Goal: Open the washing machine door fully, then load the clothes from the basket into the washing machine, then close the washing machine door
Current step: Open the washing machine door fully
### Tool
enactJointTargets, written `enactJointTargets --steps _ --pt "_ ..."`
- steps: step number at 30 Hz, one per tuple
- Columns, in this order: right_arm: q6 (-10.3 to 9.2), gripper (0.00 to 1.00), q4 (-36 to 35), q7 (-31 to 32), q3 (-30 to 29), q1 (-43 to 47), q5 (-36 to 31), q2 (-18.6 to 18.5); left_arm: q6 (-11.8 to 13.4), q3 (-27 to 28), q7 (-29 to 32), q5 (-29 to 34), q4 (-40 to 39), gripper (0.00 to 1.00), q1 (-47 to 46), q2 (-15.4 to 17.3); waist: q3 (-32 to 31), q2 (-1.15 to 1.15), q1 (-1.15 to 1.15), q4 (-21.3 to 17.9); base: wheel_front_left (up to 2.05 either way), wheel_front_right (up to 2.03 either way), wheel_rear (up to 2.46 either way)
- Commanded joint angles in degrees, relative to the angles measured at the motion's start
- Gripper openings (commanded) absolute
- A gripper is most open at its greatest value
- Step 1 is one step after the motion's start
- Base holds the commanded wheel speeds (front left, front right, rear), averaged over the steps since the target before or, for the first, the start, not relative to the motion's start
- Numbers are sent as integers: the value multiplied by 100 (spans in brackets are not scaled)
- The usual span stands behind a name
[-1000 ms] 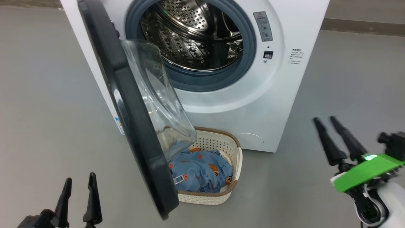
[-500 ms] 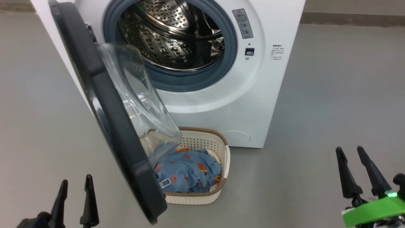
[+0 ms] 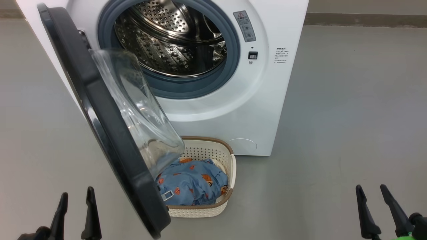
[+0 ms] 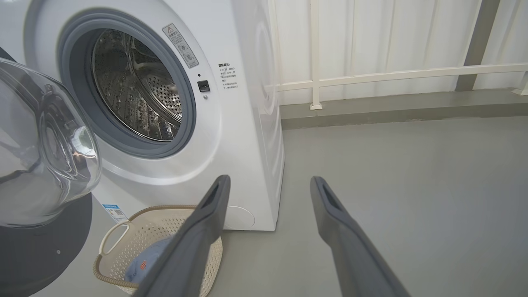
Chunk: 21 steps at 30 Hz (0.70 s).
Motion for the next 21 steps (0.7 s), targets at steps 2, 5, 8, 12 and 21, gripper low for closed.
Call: enactJointTargets --steps 2,5,8,12,21 --pt "9 100 -159 -69 85 2 -86 -24 -9 221 -36 48 -158 100 -72 72 -9 0 0 -19 0 0 0" --pt "9 100 -172 -69 59 44 -143 43 -9 242 -36 41 -158 100 -50 72 -20 0 0 -57 0 0 0" --pt "9 100 -170 -69 31 62 -179 81 -9 252 -36 38 -155 100 -32 72 -39 0 0 -93 0 0 0" --pt "9 100 -164 -69 -1 80 -194 115 -9 259 -36 37 -147 100 -23 72 -61 0 0 -126 0 0 0" --pt "9 100 -109 -69 30 73 -201 120 -9 251 -36 39 -128 100 -4 72 -122 0 0 -156 0 0 0"
